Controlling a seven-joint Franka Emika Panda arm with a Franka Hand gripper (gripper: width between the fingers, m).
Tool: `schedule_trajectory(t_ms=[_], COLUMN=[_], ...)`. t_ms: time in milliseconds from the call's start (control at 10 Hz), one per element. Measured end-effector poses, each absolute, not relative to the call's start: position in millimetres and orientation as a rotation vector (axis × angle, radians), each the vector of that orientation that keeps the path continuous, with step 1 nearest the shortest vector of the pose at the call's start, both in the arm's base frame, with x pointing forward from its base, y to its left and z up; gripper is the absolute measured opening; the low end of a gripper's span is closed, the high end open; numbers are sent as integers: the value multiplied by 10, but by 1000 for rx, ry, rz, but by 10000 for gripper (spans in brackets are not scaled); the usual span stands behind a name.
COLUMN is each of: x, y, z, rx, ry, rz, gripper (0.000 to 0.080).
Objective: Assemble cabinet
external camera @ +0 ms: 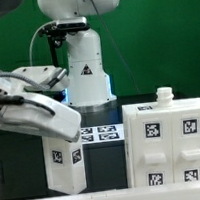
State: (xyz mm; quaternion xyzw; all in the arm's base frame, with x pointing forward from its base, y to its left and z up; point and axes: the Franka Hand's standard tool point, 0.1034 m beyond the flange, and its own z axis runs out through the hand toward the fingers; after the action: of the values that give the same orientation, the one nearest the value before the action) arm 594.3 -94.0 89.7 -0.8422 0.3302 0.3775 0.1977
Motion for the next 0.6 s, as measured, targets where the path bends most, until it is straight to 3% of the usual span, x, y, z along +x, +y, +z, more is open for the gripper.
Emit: schedule_trajectory(t_ms=[600], x=[5995], y=[-893], z=[623], rx=[-2396], ry=[982], rz=[979], gripper=[797])
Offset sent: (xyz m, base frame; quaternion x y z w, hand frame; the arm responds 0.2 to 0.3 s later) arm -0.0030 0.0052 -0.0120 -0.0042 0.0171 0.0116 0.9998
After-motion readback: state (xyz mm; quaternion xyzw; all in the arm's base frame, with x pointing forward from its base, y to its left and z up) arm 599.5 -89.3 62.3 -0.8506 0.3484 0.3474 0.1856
